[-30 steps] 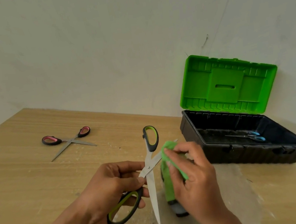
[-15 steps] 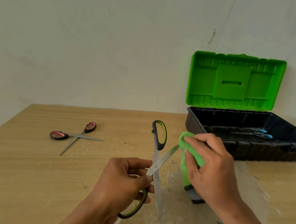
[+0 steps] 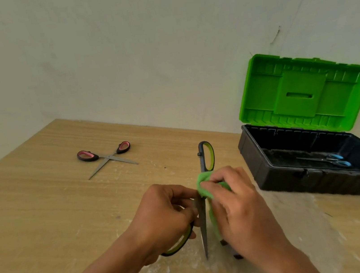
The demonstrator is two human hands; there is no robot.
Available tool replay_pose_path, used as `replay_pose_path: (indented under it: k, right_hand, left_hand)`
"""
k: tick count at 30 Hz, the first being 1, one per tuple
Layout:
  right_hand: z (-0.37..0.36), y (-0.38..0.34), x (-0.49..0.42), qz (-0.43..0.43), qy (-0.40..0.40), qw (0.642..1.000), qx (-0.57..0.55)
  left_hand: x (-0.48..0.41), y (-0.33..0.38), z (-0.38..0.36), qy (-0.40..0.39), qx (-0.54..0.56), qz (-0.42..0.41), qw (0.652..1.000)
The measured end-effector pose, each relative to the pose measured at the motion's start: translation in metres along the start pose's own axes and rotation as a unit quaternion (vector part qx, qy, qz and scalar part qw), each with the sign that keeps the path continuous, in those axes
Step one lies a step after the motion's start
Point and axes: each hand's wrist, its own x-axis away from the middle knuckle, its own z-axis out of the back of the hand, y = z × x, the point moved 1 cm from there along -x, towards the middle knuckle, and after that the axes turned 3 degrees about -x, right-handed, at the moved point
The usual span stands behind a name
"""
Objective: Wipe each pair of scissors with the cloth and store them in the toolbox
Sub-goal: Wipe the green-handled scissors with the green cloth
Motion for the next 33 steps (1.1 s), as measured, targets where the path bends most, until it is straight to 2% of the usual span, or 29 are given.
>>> replay_pose_path:
  k: [2, 6, 10, 14, 18, 22, 26, 30, 31, 33]
  right_hand:
    - [0.005, 0.005, 0.0, -0.018, 0.02, 1.0, -0.004]
    - [0.003, -0.009, 0.009, 0.059, -0.042, 0.997, -0.034]
    - [0.004, -0.001, 0.004, 0.03, -0.027, 0.999, -0.014]
    - [0.003, -0.008, 0.006, 0.069, -0.046, 0.996, -0.024]
    - [0.008, 0.006, 0.006, 0.031, -0.036, 0.996, -0.077]
    - [0.009, 0.002, 0.013, 0.064, -0.09, 0.984, -0.137]
    - [0.006, 0.004, 0.006, 0.024, -0.008, 0.994, -0.107]
    - [0.006, 0.006, 0.01, 0.063, -0.088, 0.982, -0.153]
    - [0.005, 0.006, 0.011, 0.062, -0.087, 0.983, -0.151]
    - [0.003, 0.009, 0.007, 0.034, -0.037, 0.99, -0.134]
  left_hand:
    - [0.0, 0.002, -0.001, -0.003, 0.024, 0.009, 1.0]
    - [0.0, 0.002, 0.003, -0.01, 0.039, 0.006, 0.999]
    - [-0.001, 0.002, 0.003, -0.037, 0.038, -0.006, 0.999]
    - [-0.002, -0.001, 0.004, -0.04, 0.027, -0.017, 0.999]
    - [-0.004, -0.001, 0.009, -0.034, 0.06, -0.004, 0.998]
    - [-0.006, 0.001, 0.02, -0.029, 0.078, 0.0, 0.997]
    - [-0.008, 0.0, 0.017, -0.043, 0.083, 0.008, 0.996]
    - [-0.009, -0.003, 0.019, -0.028, 0.085, 0.013, 0.996]
    - [-0.009, -0.003, 0.019, -0.027, 0.085, 0.016, 0.996]
    - [-0.01, -0.002, 0.018, -0.034, 0.088, 0.02, 0.995]
